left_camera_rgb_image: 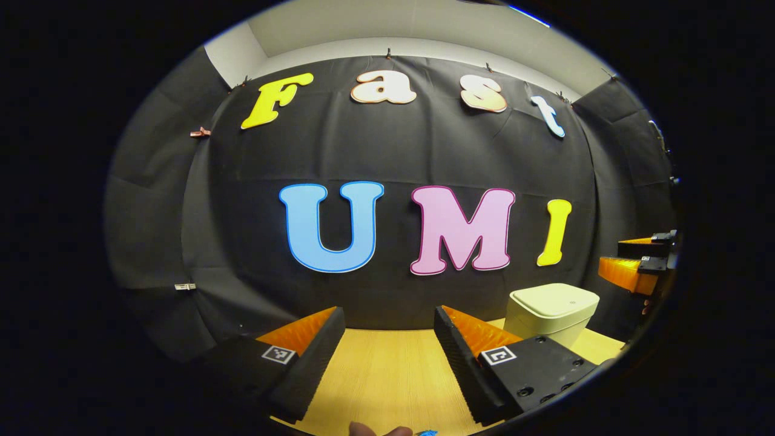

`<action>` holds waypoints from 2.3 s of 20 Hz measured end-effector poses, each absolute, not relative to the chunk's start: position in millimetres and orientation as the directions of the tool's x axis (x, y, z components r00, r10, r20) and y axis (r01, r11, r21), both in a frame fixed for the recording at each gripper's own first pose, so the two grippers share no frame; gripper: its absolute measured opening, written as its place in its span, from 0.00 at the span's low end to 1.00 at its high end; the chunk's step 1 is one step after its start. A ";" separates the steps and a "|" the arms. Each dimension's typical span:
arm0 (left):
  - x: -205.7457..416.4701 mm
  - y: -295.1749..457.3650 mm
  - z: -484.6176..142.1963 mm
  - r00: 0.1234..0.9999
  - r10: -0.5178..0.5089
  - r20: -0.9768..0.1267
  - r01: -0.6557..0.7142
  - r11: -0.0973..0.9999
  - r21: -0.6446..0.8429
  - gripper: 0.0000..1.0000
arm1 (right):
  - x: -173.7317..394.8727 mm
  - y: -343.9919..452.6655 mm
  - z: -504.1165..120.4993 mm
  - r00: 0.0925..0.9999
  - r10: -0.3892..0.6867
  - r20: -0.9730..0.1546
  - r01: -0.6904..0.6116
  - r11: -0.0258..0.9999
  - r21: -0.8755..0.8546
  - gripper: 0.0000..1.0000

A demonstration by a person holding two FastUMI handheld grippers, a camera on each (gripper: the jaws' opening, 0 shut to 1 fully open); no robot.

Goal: Press the lid of the desktop garbage bin to open it, pick up the crumpled paper on the desktop and throw it into the bin, then pick up the pop can on the desktop and drop it into the bin, and finally close the garbage bin lid.

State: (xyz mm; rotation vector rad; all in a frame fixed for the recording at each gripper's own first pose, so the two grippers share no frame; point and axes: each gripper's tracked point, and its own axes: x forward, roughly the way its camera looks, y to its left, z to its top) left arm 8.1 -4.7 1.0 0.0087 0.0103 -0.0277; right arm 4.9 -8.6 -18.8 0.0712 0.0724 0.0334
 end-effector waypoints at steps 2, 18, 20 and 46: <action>8.2 -5.5 1.9 0.999 -0.032 -0.010 0.032 0.999 0.011 0.95 | 5.3 -5.9 -16.9 0.996 0.048 -0.073 -0.042 0.997 0.071 0.97; 15.4 -6.5 -3.4 0.995 -0.096 -0.025 0.097 0.995 0.017 0.95 | 33.8 -24.6 -23.3 0.940 0.184 -0.287 -0.171 0.983 0.070 0.05; 16.6 -9.6 -4.3 0.994 -0.109 -0.027 0.109 0.994 0.031 0.96 | 48.8 -30.5 -24.5 0.908 0.214 -0.360 -0.193 0.977 0.095 0.05; -1.3 -17.2 -32.7 0.990 -0.120 -0.070 0.119 0.993 -0.015 0.96 | 115.9 -65.0 -179.7 0.420 0.302 -0.856 -0.192 0.951 0.242 0.05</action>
